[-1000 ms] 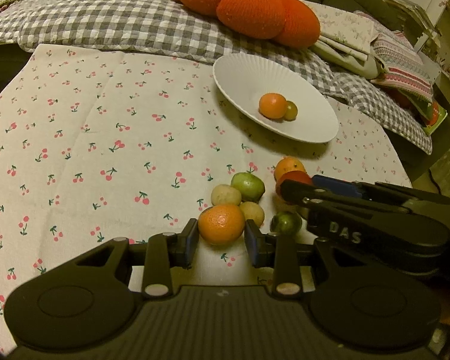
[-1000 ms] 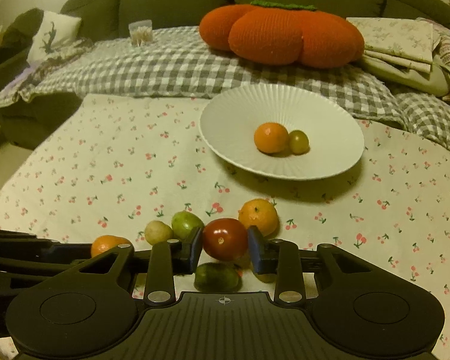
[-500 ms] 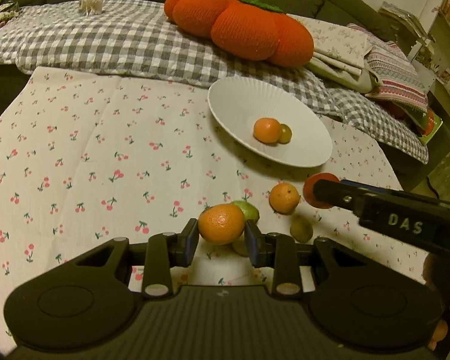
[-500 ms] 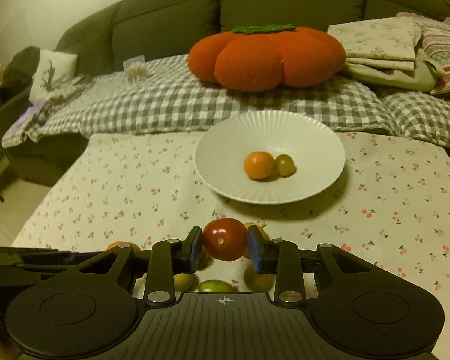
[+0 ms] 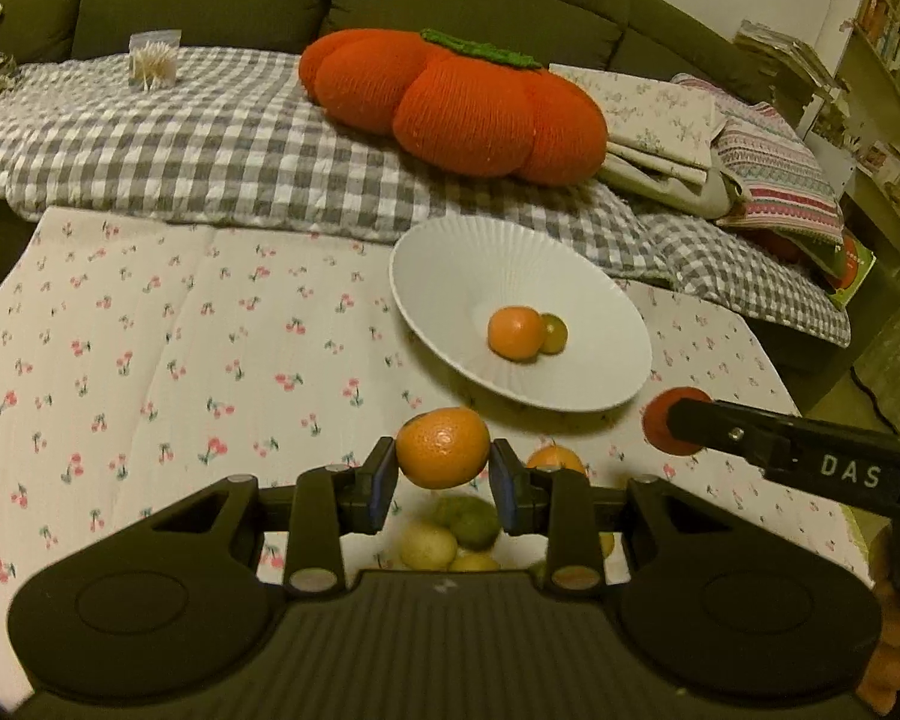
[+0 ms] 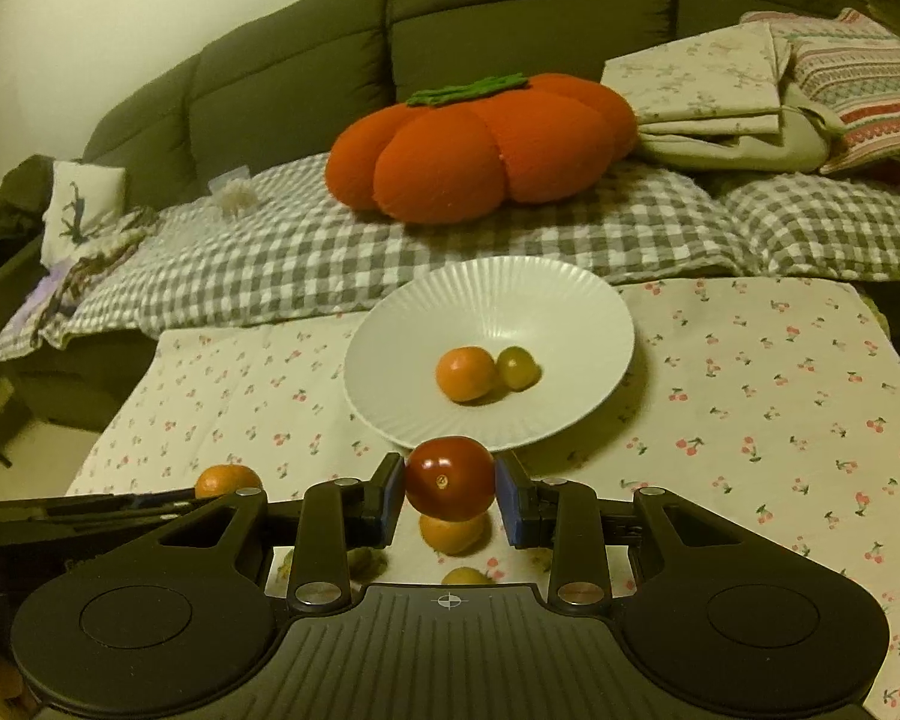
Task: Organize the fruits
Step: 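Carry the orange and tomato into the plate and open both grippers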
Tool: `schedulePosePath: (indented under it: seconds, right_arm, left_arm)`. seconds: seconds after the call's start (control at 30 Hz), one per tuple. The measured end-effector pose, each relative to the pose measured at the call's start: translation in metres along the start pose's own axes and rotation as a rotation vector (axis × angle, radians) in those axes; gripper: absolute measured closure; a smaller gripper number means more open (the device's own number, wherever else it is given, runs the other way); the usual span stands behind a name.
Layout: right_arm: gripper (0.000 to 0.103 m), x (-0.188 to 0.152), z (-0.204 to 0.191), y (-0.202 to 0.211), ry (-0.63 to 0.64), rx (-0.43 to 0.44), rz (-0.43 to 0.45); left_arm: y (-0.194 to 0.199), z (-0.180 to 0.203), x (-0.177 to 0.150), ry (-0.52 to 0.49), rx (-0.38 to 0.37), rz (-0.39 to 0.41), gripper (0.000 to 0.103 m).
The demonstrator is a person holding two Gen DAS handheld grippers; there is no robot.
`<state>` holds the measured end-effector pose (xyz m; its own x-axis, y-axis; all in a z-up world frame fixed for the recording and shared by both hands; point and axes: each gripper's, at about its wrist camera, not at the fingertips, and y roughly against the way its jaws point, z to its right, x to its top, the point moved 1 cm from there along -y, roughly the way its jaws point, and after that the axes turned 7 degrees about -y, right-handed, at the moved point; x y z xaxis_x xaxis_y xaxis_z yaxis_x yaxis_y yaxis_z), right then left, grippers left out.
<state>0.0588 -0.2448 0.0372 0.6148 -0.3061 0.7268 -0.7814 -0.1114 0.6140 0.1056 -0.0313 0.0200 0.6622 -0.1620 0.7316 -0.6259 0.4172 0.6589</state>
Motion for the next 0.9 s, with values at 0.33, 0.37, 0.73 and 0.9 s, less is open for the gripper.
schedulePosePath:
  seconds: [0.33, 0.37, 0.73, 0.9]
  right_arm:
    - [0.071, 0.015, 0.02, -0.007, -0.05, -0.017, 0.016]
    - [0.071, 0.016, 0.022, -0.009, -0.054, -0.022, 0.018]
    - [0.071, 0.036, 0.039, -0.035, -0.098, -0.03, 0.019]
    - [0.071, 0.038, 0.039, -0.053, -0.086, -0.044, -0.002]
  left_arm:
    - [-0.023, 0.005, 0.02, -0.033, -0.01, 0.012, 0.072]
    - [-0.025, 0.005, 0.022, -0.035, -0.01, 0.017, 0.072]
    - [-0.059, 0.007, 0.043, -0.057, -0.067, 0.062, 0.072]
    - [-0.079, 0.016, 0.044, -0.106, -0.059, 0.052, 0.072]
